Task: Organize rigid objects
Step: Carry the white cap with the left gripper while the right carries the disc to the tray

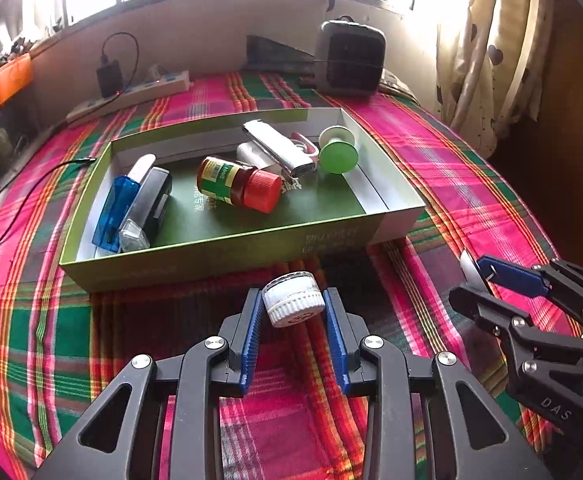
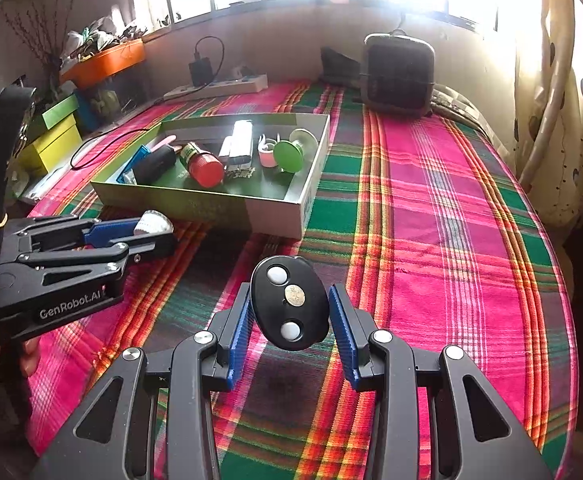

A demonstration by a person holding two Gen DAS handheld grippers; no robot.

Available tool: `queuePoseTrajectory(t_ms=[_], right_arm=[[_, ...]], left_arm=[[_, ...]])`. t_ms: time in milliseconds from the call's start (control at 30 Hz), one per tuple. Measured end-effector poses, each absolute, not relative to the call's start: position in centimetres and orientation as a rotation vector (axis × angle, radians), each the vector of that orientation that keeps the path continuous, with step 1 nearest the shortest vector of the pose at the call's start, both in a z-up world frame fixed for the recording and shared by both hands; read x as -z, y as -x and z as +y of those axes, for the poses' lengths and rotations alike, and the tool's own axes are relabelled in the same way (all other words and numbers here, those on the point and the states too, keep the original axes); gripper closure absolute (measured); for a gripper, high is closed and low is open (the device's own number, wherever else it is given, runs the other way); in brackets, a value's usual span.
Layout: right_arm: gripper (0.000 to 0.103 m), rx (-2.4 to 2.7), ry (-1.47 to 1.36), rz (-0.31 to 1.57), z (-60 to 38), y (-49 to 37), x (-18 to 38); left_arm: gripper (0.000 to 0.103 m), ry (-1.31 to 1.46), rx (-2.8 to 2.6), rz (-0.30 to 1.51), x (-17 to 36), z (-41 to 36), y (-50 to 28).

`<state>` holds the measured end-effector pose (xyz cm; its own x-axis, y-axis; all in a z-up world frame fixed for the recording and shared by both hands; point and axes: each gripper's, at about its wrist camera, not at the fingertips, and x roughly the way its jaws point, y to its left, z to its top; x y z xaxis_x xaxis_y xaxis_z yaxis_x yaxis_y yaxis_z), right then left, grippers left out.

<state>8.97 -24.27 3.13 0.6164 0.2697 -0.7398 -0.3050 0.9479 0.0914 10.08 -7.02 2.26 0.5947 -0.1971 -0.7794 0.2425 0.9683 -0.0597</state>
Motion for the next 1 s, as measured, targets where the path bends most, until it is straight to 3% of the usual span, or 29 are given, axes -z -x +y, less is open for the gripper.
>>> queuePoseTrajectory(t_ms=[1000], right_arm=[[0.064, -0.341, 0.06, 0.774, -21.6, -9.2, -6.1]], left_arm=[[0.073, -0.034, 0.271, 0.805, -5.9, -3.9, -8.4]])
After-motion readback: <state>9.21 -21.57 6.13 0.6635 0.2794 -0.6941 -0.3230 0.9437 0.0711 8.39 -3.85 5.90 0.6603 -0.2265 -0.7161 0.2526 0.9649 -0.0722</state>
